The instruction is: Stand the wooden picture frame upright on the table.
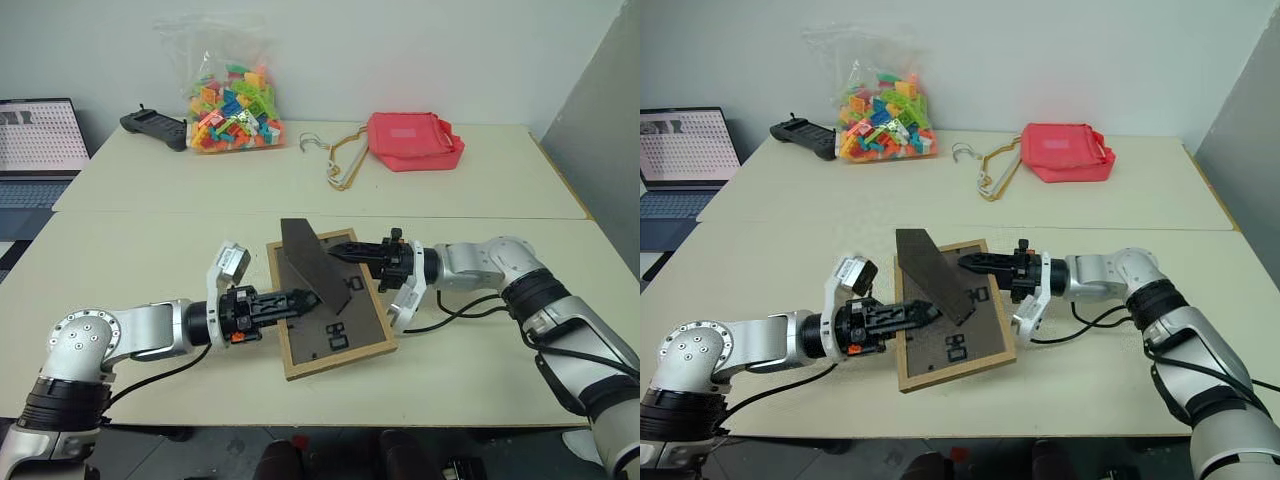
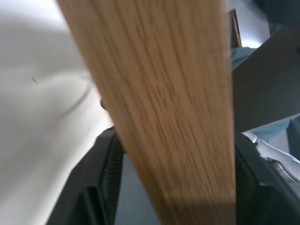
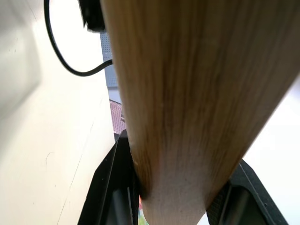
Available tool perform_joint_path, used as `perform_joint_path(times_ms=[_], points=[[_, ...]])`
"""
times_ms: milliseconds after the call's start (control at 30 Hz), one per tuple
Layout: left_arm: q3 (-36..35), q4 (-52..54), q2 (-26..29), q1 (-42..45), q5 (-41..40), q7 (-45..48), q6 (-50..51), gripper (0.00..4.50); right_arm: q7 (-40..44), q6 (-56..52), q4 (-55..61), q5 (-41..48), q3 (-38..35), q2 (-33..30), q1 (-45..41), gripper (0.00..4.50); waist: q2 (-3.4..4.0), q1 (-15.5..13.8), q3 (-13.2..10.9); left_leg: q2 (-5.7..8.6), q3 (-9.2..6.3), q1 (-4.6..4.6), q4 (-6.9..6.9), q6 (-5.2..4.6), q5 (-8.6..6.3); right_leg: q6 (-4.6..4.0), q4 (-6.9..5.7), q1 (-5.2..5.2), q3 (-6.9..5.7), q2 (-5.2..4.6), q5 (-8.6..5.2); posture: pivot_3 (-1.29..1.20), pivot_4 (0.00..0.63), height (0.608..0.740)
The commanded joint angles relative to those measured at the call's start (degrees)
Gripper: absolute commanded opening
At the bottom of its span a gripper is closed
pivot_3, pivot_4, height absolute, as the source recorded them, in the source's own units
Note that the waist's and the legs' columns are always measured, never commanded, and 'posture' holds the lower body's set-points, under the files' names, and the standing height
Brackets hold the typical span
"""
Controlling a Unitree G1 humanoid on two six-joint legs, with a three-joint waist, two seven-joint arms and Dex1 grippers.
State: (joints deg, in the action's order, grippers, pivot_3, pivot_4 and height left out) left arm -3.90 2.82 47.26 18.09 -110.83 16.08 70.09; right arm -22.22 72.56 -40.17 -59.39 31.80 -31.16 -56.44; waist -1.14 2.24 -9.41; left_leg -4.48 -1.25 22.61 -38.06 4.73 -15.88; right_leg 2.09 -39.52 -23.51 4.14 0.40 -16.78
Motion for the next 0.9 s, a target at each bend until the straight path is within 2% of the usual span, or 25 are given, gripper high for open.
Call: perform_joint_path(times_ms=[33,67,133,167,233,267,333,400,500,633,833,867,900], points=[[-9.20,-1.32,1.55,0.68,5.16,-2.48,-7.60,3.68,16.07,3.20,-7.52,24.49,1.90,-0.99,-1.67,1.32,-0.01,0.12,0.00,-0.01,-0.01,-0.01,0.00,-0.09,-0.05,0.00,0.02,0.02,-0.02,0.00,0.00,0.00,0.150,0.740],[-10.58,0.31,1.88,-0.01,7.61,-2.49,-8.63,3.87,21.36,1.96,-7.86,31.30,2.85,-1.07,-1.02,1.32,0.00,0.24,0.00,-0.03,-0.02,-0.02,-0.01,-0.12,-0.05,0.00,0.03,0.06,-0.04,0.00,0.00,0.00,0.150,0.740],[-12.86,4.78,1.97,-2.40,13.11,-3.06,-10.95,4.35,40.25,-10.02,-2.97,51.29,3.36,-0.33,2.85,1.32,0.00,0.49,0.00,-0.04,-0.02,-0.01,0.00,-0.13,-0.06,0.00,0.08,0.08,-0.03,-0.02,0.00,0.00,0.150,0.740],[-13.57,6.40,1.73,-3.27,14.82,-3.51,-11.77,4.50,47.37,-15.34,-0.47,58.46,2.93,-0.02,4.34,1.32,-0.01,0.68,0.00,-0.07,-0.03,0.00,0.01,-0.13,-0.06,0.00,0.11,0.10,-0.04,-0.04,0.00,0.00,0.150,0.740],[-14.08,13.87,1.74,-5.97,23.18,-3.34,-15.26,4.50,61.54,-33.26,4.71,71.75,-0.64,2.24,6.45,1.32,0.01,0.76,0.00,-0.15,-0.10,-0.05,0.05,-0.15,-0.07,0.00,0.24,0.27,-0.08,-0.38,0.00,0.00,0.150,0.740],[-13.44,19.40,1.46,-7.52,29.53,-2.51,-18.64,4.50,66.05,-43.17,5.81,77.18,-2.96,3.98,6.47,1.32,0.01,0.73,0.00,-0.14,-0.14,-0.01,0.07,-0.14,-0.07,0.00,0.25,0.26,-0.14,-0.43,0.00,0.00,0.150,0.740],[-12.75,25.91,-1.07,-9.14,36.33,-2.97,-23.42,4.50,73.67,-60.91,6.25,84.89,-6.15,6.41,5.53,1.32,0.07,0.62,-0.04,-0.12,-0.12,0.00,0.03,-0.14,-0.07,0.00,0.18,0.26,-0.22,-0.42,0.00,0.00,0.150,0.740],[-7.94,30.00,-0.87,-11.33,49.97,-1.25,-29.78,4.50,78.14,-74.36,3.50,87.62,-8.64,8.54,2.94,1.32,0.08,0.32,-0.04,-0.08,-0.10,-0.02,0.02,-0.09,-0.04,0.00,0.08,0.26,-0.24,-0.22,0.00,0.00,0.150,0.740],[-3.80,31.36,-3.23,-13.02,60.53,-0.32,-35.10,4.50,81.34,-84.92,-2.49,87.01,-11.33,11.13,-1.19,1.32,0.26,-0.20,-0.13,-0.03,-0.01,-0.14,0.04,-0.10,-0.04,-0.01,0.09,0.25,-0.14,-0.05,0.00,0.00,0.150,0.740],[-1.87,31.21,-6.03,-14.19,66.62,0.76,-38.12,4.50,82.38,-89.11,-11.30,83.37,-13.73,13.89,-5.66,1.32,0.26,-0.41,-0.13,-0.06,-0.01,-0.11,0.08,-0.15,-0.07,-0.04,0.13,0.18,-0.12,0.06,-0.02,0.00,0.150,0.740],[-1.93,30.49,-8.54,-16.10,71.37,3.11,-39.77,4.50,83.40,-87.52,-19.73,77.28,-16.31,16.27,-7.37,1.32,0.27,-0.43,-0.14,-0.07,0.00,0.04,0.09,-0.16,-0.08,-0.04,0.19,0.08,-0.12,0.06,-0.02,0.00,0.150,0.740],[-1.88,30.36,-8.76,-16.05,71.77,3.49,-39.72,4.50,83.60,-87.45,-20.06,76.79,-16.81,16.42,-7.02,1.88,0.26,-0.42,-0.13,-0.06,0.02,0.03,0.10,-0.16,-0.08,-0.04,0.17,0.08,-0.10,0.05,-0.02,0.00,0.150,0.740],[-1.95,30.15,-9.08,-15.84,72.07,3.85,-39.62,4.50,84.22,-87.62,-20.15,76.41,-17.40,16.52,-6.59,2.07,0.26,-0.42,-0.13,-0.07,0.00,0.03,0.09,-0.16,-0.08,-0.04,0.14,0.08,-0.11,0.05,-0.02,0.00,0.150,0.740]])
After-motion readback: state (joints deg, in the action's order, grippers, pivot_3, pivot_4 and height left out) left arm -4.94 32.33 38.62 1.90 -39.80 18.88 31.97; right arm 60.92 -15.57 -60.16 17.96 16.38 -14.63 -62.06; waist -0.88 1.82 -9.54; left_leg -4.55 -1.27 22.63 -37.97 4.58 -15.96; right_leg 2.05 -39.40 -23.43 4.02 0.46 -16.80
